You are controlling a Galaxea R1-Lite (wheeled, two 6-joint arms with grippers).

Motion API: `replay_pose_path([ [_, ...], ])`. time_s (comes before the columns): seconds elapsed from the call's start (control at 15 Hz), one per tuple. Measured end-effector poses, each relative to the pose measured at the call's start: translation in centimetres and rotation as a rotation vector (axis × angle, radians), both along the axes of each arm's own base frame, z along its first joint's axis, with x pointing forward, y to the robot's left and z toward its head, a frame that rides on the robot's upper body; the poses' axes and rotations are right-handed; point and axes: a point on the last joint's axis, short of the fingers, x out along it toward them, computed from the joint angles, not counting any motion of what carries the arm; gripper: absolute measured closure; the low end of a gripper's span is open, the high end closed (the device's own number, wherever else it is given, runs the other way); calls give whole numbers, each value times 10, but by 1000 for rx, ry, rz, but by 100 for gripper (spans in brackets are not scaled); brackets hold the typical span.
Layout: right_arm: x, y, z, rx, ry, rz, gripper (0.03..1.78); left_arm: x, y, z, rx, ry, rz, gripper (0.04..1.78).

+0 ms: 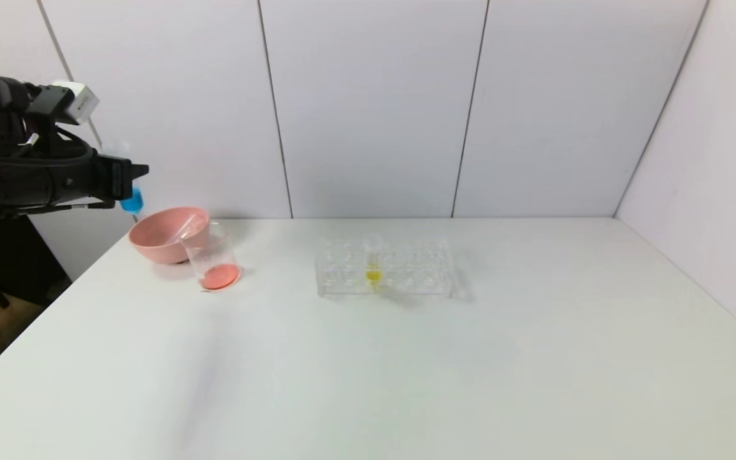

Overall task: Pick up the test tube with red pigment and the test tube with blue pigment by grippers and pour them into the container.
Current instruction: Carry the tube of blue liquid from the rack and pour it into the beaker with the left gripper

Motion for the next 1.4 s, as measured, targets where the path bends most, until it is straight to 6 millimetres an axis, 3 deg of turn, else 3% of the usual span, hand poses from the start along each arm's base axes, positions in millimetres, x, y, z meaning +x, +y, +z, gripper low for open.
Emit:
replay_pose_path([
  [0.4, 0, 0, 0, 0, 0, 0, 4, -2, 5, 6, 247, 120, -66, 135],
  [1.0, 0, 0, 0, 0, 0, -1, 4, 19, 9, -11, 352, 145, -225, 135],
  [1.4, 0, 0, 0, 0, 0, 0, 4, 24, 21, -13, 465, 203, -325, 135],
])
